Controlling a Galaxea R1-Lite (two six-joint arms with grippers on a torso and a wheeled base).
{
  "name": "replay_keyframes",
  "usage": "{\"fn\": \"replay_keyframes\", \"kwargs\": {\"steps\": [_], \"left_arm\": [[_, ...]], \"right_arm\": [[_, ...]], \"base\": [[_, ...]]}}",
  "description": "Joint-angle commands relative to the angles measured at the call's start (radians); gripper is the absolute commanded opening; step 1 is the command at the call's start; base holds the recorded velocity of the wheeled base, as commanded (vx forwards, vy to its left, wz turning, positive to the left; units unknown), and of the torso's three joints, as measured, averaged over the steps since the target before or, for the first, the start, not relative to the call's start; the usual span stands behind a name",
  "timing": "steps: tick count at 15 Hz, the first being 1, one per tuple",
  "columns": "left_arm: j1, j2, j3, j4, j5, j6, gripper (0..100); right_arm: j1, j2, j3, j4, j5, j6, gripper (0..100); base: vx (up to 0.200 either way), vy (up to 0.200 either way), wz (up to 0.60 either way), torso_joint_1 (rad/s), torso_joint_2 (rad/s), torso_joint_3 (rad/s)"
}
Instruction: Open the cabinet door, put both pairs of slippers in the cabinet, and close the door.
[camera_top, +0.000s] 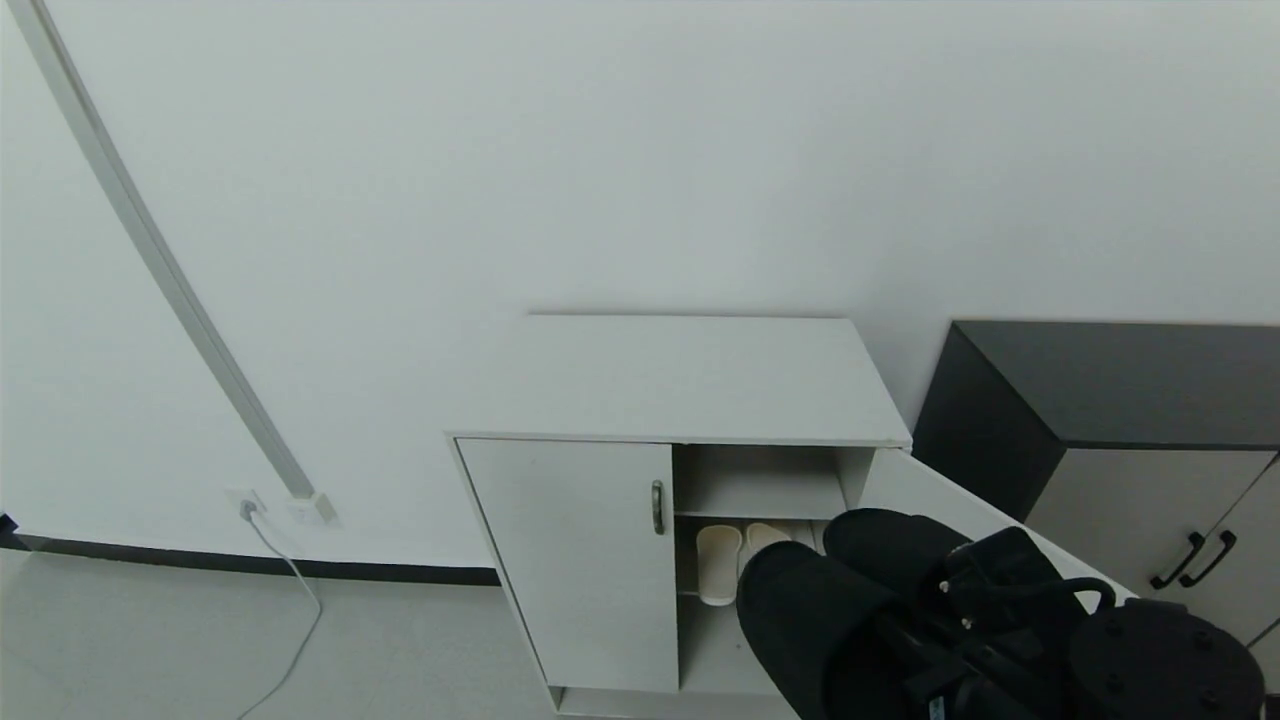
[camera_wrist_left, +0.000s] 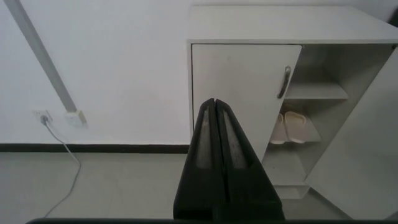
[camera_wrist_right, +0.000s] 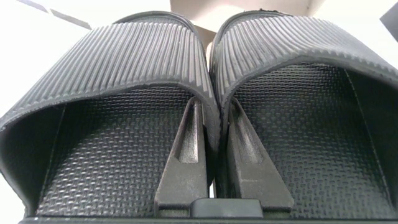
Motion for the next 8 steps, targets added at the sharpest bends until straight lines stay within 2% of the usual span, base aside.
{"fn": "replay_keyframes", "kwargs": {"steps": [1, 8], "left_arm": [[0.0, 0.001, 0.0, 0.0, 0.0, 0.0, 0], [0.0, 0.001, 0.0, 0.0, 0.0, 0.003, 0]], "right_arm": [[0.003, 0.005, -0.001, -0.001, -0.002, 0.001, 0], [0.017, 0.005, 0.002, -0.02, 0.0, -0.002, 0]], "base": [[0.0, 0.0, 0.0, 0.0, 0.0, 0.0], [0.0, 0.0, 0.0, 0.0, 0.0, 0.0]]}}
